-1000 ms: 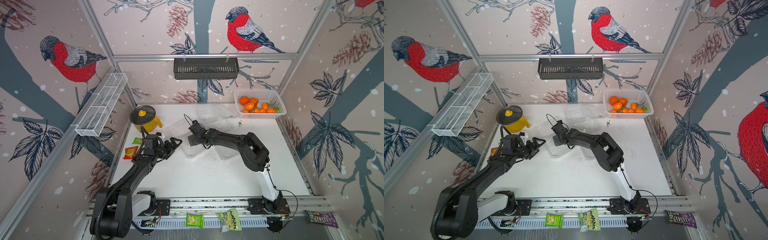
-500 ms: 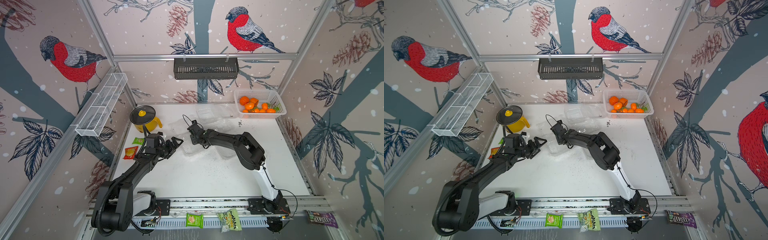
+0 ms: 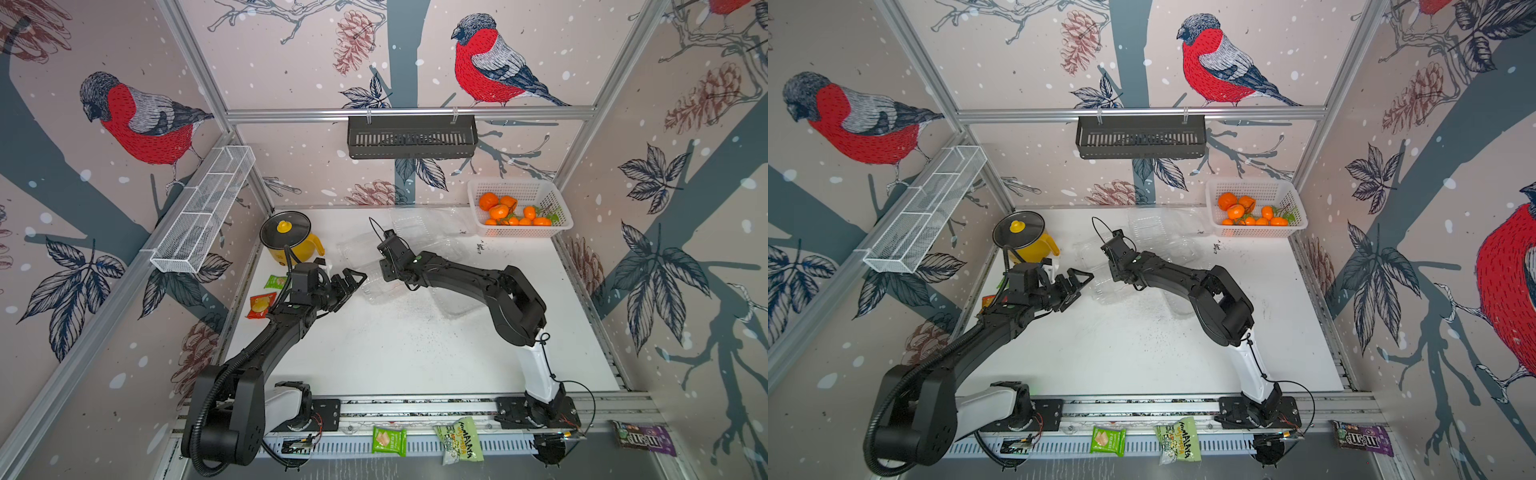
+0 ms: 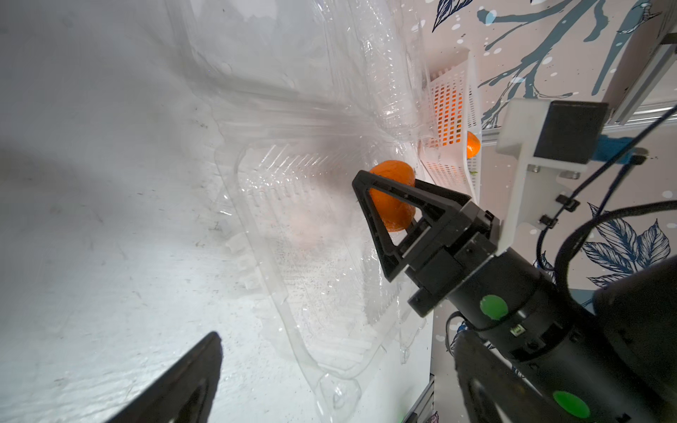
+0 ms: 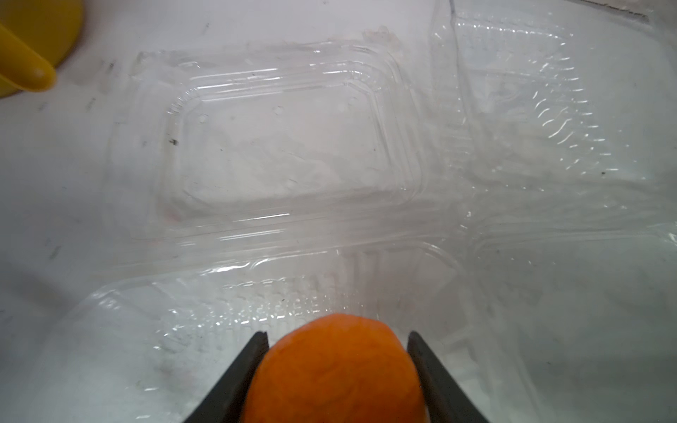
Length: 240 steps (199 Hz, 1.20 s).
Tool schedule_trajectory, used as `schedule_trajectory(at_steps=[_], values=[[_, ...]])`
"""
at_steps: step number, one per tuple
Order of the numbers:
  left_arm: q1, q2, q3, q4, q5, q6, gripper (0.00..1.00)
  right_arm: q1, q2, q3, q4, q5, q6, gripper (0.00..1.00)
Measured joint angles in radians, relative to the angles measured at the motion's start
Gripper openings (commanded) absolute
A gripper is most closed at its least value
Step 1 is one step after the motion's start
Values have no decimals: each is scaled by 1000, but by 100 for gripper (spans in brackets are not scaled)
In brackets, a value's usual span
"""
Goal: Take oranges out of containers
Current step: Pick up the orange from the packing box, then place the orange in the basket.
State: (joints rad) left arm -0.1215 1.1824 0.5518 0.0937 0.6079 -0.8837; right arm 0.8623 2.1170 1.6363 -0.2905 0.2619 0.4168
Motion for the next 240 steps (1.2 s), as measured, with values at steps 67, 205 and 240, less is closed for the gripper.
schedule_trajectory(at_steps=[67, 205, 240], values=[[-60, -9, 192, -106, -75, 36, 97, -190, -185, -72, 57, -262, 79, 58], [-463, 724, 992, -101, -156, 71, 97, -846, -98, 21, 233, -388, 116, 58], [-464, 793, 1009, -98, -137, 68, 97, -932, -2, 47, 332, -322, 137, 58]])
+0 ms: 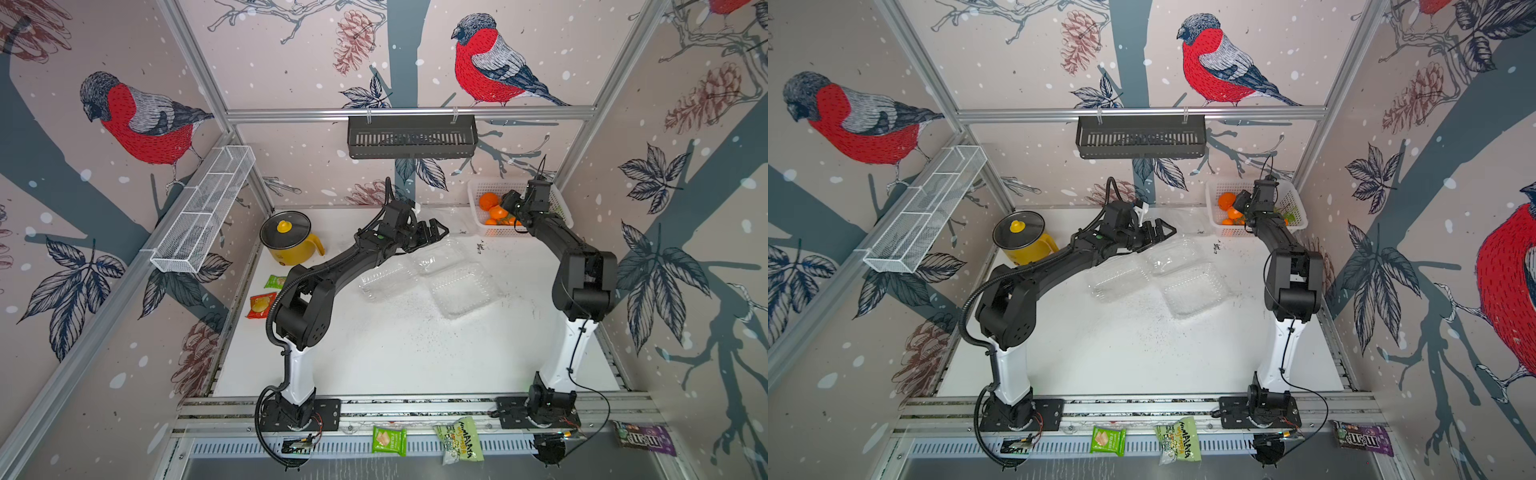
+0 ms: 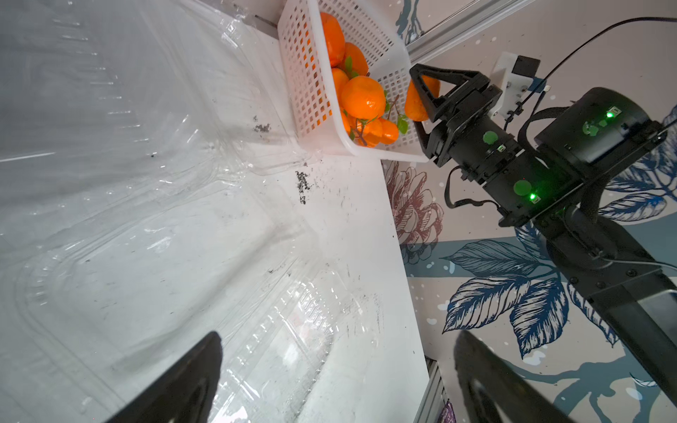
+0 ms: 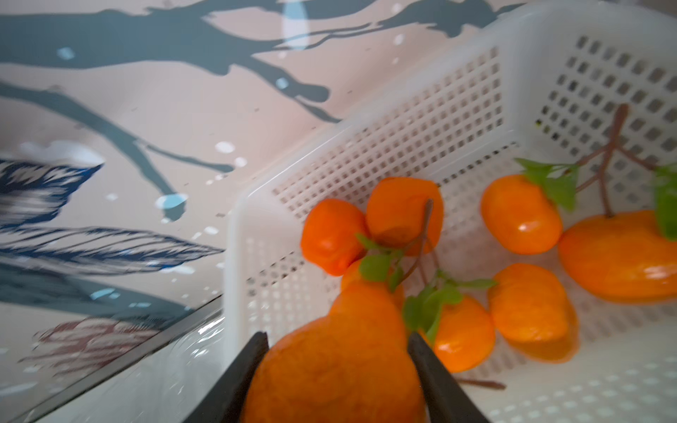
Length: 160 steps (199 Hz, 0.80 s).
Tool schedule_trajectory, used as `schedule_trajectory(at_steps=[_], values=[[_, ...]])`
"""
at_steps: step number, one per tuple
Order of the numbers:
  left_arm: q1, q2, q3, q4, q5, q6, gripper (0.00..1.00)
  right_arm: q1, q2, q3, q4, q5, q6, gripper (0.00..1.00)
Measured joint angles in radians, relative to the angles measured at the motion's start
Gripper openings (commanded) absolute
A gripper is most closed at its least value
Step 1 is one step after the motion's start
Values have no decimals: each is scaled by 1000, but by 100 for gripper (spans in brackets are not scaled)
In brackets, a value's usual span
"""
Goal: Take oranges out of containers
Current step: Place the orange in the basket.
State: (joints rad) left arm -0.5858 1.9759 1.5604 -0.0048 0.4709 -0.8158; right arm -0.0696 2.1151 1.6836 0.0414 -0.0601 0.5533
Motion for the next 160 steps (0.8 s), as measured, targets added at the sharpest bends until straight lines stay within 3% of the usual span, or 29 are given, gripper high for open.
schedule_trajectory(at_steps=[42, 96, 114, 160], values=[[0, 50, 14, -4, 11, 4, 97, -68, 122, 100, 49, 61, 0, 68], [0, 47, 38, -8, 14, 40, 97, -90, 174, 197, 41, 59, -16, 100], [2, 15, 29, -40, -12, 69, 97, -75, 130, 120, 60, 49, -38, 100], [72, -217, -95, -100, -122, 177, 97, 47, -129, -289, 238, 65, -146, 100]])
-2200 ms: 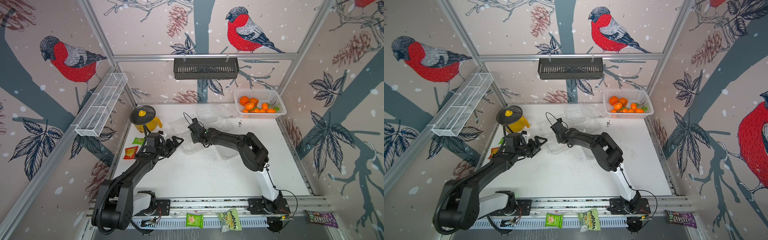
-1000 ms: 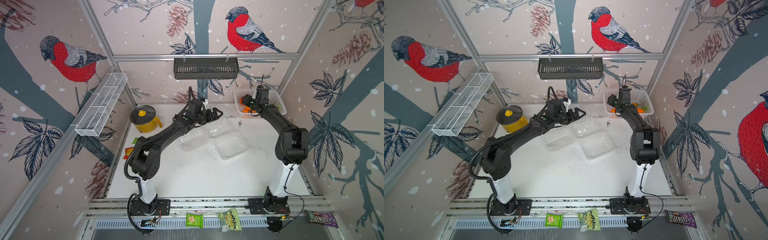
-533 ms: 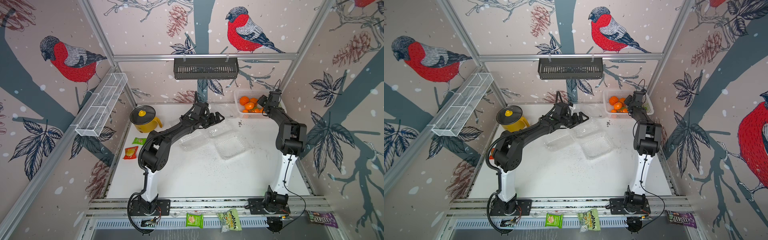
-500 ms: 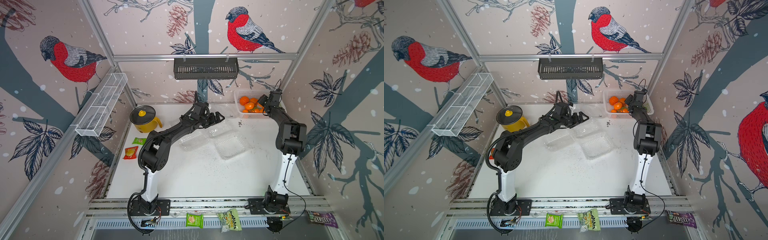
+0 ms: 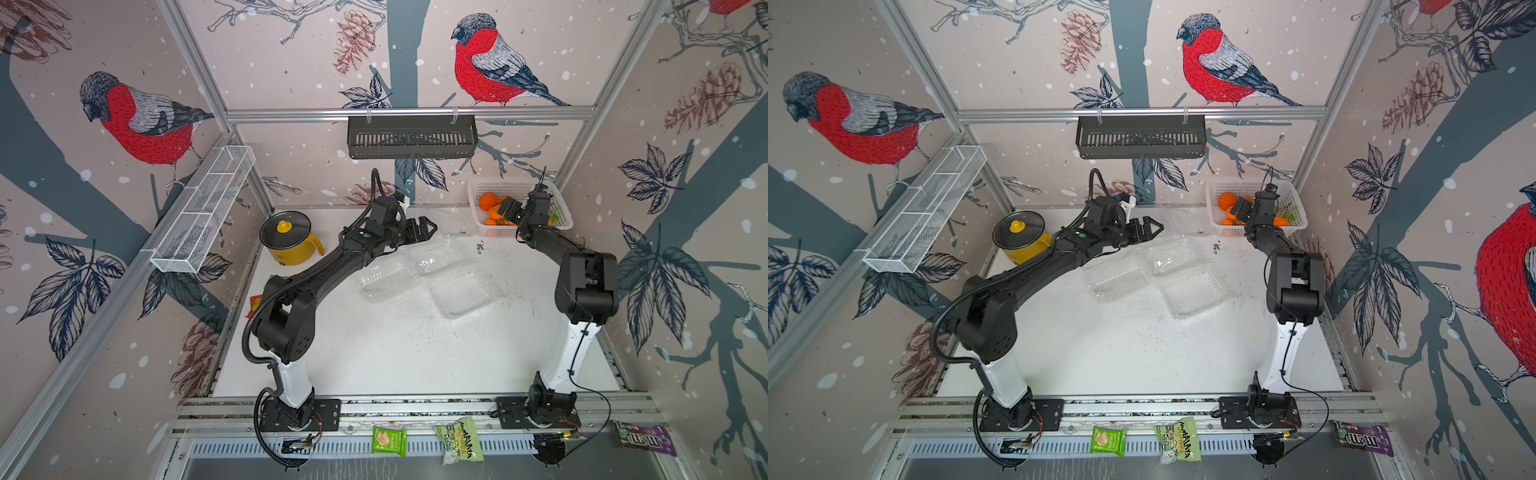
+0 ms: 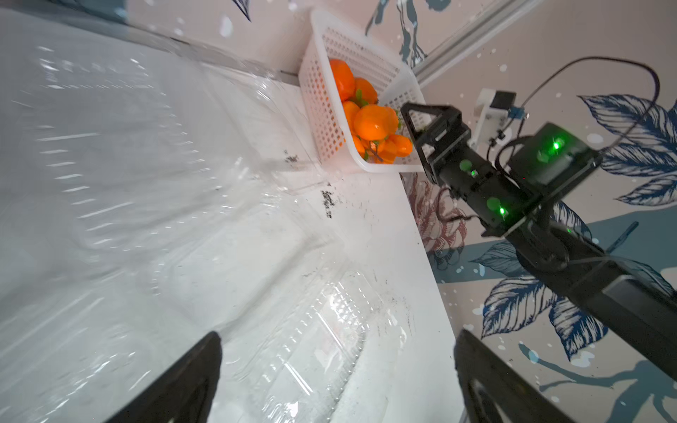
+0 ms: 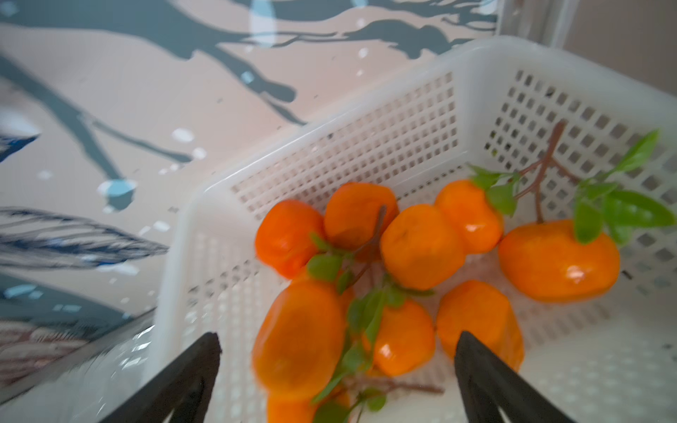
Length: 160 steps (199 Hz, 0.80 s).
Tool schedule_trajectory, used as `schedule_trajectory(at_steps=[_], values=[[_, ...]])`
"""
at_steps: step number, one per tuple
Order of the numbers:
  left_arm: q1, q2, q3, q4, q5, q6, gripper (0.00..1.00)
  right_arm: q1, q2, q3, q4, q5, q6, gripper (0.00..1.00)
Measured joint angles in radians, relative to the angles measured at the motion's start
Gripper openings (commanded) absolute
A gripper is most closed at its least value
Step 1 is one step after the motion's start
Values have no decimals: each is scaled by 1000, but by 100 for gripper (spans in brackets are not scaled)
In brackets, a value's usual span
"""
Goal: Take oranges out of containers
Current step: Place the orange in the basket, then reset both arms
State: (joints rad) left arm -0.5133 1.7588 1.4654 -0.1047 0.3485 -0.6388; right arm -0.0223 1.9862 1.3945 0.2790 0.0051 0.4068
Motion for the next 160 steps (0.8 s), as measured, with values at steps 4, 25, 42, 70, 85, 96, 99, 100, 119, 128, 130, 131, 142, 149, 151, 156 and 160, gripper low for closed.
schedule_trajectory(at_steps=[4, 25, 42, 70, 85, 96, 99, 100, 119, 128, 130, 131, 142, 149, 151, 156, 160], values=[[14, -20, -12, -7, -11, 9, 97, 18, -27, -31, 15, 10, -15, 100], [100, -134, -73, -56, -124, 52, 97, 122, -185, -188, 104, 93, -90, 100], [152, -240, -133, -89, -227, 91, 97, 201, -306, -287, 156, 158, -135, 100], [209, -449, -318, -61, -476, 151, 97, 250, -494, -429, 182, 249, -151, 100], [241, -545, -425, -49, -588, 174, 97, 251, -581, -525, 194, 284, -148, 100], [265, -599, -507, -3, -674, 174, 97, 252, -634, -608, 210, 312, -148, 100], [271, -608, -526, 9, -693, 175, 98, 252, -647, -631, 214, 320, -148, 100], [274, -612, -536, 14, -701, 175, 98, 252, -652, -642, 217, 323, -148, 100], [310, -626, -658, 74, -825, 175, 97, 252, -704, -765, 220, 381, -150, 100], [320, -617, -709, 102, -887, 174, 97, 249, -716, -806, 225, 409, -152, 100], [322, -613, -723, 109, -901, 175, 97, 249, -718, -815, 226, 417, -152, 100], [322, -612, -727, 113, -906, 175, 97, 249, -719, -819, 227, 420, -152, 100], [328, -589, -796, 183, -983, 179, 97, 246, -729, -863, 238, 460, -154, 100], [328, -568, -837, 230, -1026, 199, 97, 244, -742, -897, 248, 487, -158, 100], [329, -563, -845, 239, -1034, 202, 97, 244, -745, -908, 253, 495, -159, 100], [330, -545, -875, 274, -1069, 209, 97, 244, -750, -930, 270, 512, -163, 100], [332, -532, -891, 298, -1090, 220, 97, 244, -753, -952, 290, 527, -170, 100]])
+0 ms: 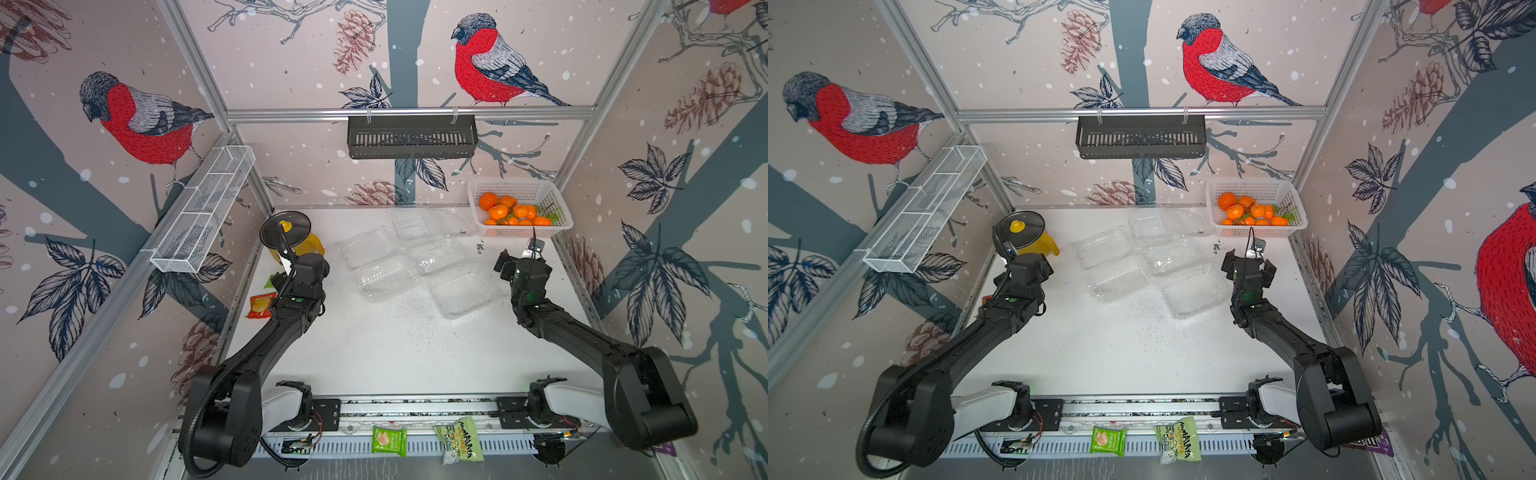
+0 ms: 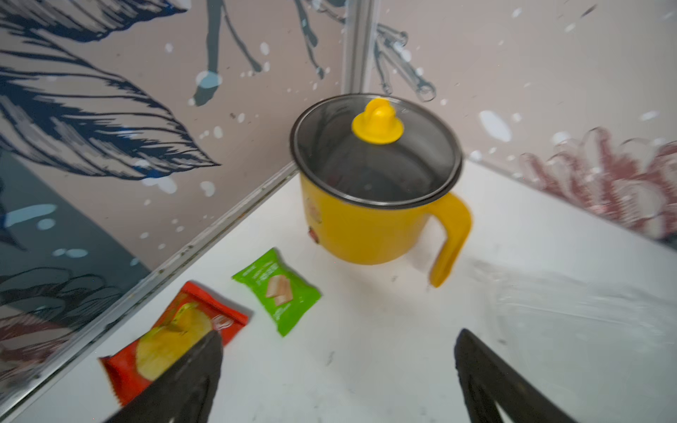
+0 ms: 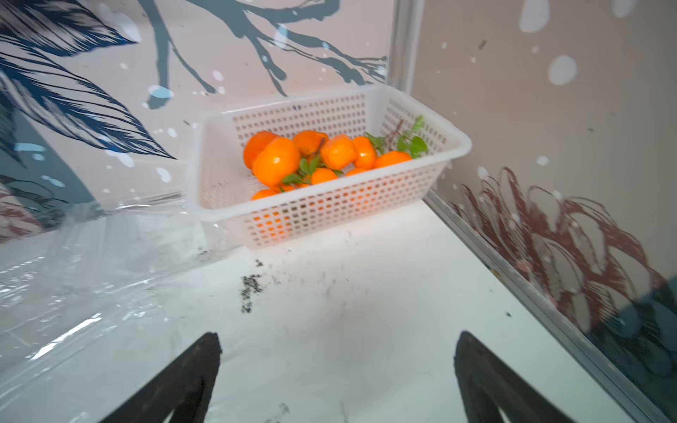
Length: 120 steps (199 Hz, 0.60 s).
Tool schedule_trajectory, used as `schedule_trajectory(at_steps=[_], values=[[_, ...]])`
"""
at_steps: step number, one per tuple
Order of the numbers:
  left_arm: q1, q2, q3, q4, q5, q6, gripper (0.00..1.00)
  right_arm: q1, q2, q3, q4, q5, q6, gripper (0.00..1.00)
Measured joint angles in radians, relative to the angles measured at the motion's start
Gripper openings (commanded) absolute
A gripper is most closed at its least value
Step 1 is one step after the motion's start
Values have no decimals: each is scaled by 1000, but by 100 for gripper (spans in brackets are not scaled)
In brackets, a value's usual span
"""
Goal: Take oranges out of containers
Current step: Reset both arms
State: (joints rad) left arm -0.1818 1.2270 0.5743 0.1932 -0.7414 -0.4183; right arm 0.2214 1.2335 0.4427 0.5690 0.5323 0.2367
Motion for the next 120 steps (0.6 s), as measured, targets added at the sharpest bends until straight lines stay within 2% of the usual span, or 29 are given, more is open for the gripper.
schedule_trajectory(at_steps=[22, 51, 70, 120], values=[[15, 88, -75, 136, -101, 63, 97, 4, 7, -111, 95, 57, -6, 100], [53, 171, -126, 299, -122, 122, 97, 7, 61, -200, 256, 111, -30, 100], [87, 190, -166, 402, -72, 137, 97, 15, 100, -204, 325, 130, -61, 100], [142, 200, -226, 608, 135, 175, 99, 17, 236, -288, 669, 163, -204, 100]])
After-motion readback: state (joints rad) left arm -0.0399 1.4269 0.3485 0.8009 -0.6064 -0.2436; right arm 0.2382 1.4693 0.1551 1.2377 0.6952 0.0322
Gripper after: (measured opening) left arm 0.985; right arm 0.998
